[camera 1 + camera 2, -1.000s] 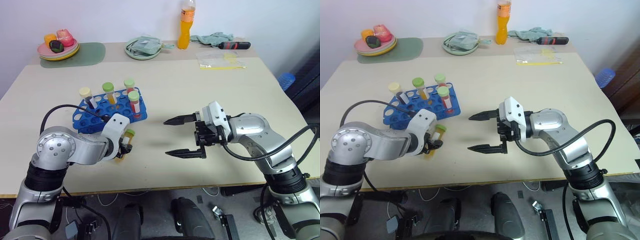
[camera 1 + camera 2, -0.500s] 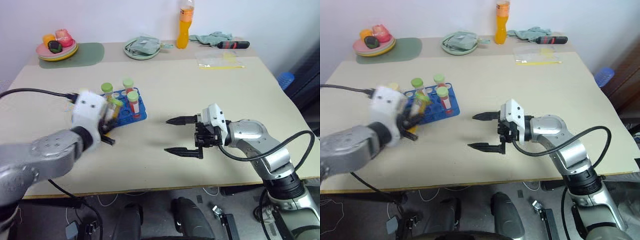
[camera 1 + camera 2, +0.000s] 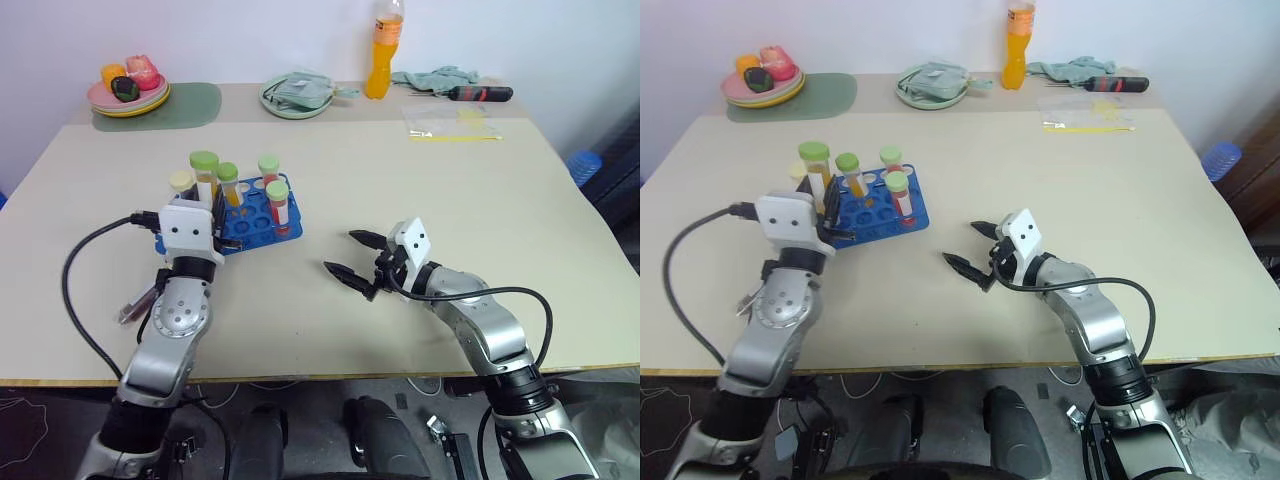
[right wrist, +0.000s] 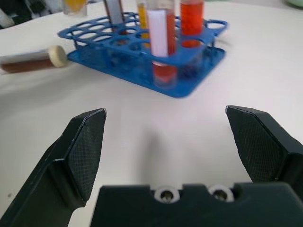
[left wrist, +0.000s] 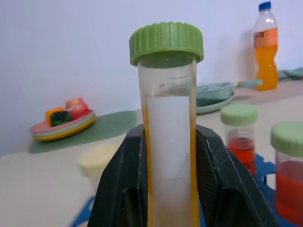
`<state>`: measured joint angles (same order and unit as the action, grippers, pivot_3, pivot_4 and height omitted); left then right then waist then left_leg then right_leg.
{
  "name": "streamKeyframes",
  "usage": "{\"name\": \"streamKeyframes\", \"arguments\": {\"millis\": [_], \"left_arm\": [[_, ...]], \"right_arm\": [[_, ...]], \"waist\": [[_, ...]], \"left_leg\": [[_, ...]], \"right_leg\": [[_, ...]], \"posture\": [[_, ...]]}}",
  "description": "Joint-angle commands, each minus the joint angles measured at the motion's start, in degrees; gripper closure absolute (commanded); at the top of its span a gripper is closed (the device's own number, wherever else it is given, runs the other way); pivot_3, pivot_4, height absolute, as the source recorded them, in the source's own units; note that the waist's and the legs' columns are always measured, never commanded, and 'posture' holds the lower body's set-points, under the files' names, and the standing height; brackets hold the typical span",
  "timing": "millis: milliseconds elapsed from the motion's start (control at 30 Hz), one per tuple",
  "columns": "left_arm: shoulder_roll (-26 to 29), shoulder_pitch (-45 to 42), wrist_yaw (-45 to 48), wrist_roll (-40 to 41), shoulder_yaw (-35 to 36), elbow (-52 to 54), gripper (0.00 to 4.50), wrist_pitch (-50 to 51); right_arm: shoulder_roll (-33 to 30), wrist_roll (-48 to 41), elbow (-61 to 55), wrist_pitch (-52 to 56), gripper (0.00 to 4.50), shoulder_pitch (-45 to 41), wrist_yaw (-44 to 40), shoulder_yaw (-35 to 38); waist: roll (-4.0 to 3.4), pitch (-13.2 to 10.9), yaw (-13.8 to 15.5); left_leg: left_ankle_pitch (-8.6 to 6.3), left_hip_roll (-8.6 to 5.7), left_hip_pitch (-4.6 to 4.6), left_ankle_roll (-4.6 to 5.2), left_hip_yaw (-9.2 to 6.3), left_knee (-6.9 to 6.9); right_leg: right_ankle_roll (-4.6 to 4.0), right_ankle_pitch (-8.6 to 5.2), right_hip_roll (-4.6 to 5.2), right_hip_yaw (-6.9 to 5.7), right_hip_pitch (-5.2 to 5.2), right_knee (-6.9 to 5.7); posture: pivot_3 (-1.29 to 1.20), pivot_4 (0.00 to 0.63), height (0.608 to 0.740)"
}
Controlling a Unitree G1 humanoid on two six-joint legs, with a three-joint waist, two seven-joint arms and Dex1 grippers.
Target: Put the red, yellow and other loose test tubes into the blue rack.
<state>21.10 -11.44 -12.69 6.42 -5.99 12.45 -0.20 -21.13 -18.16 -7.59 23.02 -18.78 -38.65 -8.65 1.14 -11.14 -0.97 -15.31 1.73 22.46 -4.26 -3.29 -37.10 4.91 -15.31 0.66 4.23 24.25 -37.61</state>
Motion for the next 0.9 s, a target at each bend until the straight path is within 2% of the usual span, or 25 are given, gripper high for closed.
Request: {"name": "streamKeyframes", "arguments": {"millis": [33,233,900], "left_arm": [[-2.8,-3.0,2.8,-2.0,1.8,-4.7,3.74,-6.8],[-5.8,-4.9,6.5,-3.0,3.6,-11.4,3.74,-10.8],[-12.0,-7.1,15.0,-2.0,7.7,-22.7,3.74,-19.8]], "right_arm": [[0.6,-0.2,-2.8,-0.4,0.00,0.1,0.8,1.1],[0.9,-0.7,-3.7,-0.1,0.00,0.4,1.7,1.4],[0.6,-2.1,-6.0,1.5,0.00,1.1,1.5,1.4]], "waist": [[0.00,0.0,0.0],[0.01,0.0,-0.1],[0.01,0.0,0.0]], "left_leg": [[0.00,0.00,0.00,0.00,-0.01,-0.01],[-0.01,-0.01,-0.01,0.02,-0.01,-0.02],[-0.01,-0.01,-0.04,0.03,-0.01,-0.04]], "right_leg": [[0.00,0.00,0.00,-0.01,0.00,-0.01],[0.04,0.02,0.01,-0.01,0.00,-0.07],[0.05,0.03,0.02,-0.01,-0.01,-0.14]], "posture": [[0.00,0.150,0.740],[0.00,0.150,0.740],[0.00,0.150,0.740]]}}
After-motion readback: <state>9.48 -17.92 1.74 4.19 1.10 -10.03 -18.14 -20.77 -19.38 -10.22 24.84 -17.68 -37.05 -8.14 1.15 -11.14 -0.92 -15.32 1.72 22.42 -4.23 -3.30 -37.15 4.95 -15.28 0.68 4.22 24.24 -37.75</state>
